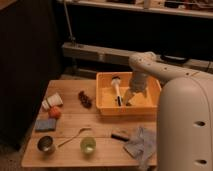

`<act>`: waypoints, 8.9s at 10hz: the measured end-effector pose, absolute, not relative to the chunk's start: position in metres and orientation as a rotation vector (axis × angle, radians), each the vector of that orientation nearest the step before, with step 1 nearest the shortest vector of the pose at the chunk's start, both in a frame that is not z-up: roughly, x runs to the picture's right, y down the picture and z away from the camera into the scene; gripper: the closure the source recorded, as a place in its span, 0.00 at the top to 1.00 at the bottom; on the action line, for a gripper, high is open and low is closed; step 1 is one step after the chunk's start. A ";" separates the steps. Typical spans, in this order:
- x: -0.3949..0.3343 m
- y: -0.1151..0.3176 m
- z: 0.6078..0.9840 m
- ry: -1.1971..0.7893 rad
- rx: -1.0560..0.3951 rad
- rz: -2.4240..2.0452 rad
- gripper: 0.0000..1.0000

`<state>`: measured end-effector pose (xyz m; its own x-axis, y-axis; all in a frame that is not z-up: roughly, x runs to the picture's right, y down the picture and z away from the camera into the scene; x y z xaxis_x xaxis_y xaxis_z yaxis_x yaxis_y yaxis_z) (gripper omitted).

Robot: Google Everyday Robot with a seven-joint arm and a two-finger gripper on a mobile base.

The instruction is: Place sponge in metal cup

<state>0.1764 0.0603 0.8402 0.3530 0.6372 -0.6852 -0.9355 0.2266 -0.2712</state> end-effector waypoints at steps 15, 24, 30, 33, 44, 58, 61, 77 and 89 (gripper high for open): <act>0.176 0.060 0.840 0.486 -0.733 1.144 0.80; 0.176 0.060 0.840 0.486 -0.733 1.144 0.80; 0.168 0.057 0.833 0.481 -0.674 1.092 0.80; 0.114 0.039 0.811 0.411 -0.588 0.949 0.80; -0.161 0.047 0.680 -0.261 -0.603 0.198 0.80; -0.328 0.089 0.732 -0.661 -0.638 -0.174 0.80; -0.345 0.114 0.734 -0.684 -0.682 -0.223 0.80; -0.361 0.183 0.821 -0.564 -0.836 -0.286 0.77; -0.356 0.123 0.760 -0.574 -0.805 -0.310 0.00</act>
<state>-0.3560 0.1225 0.7602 0.8057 -0.0459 0.5905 0.4683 0.6599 -0.5876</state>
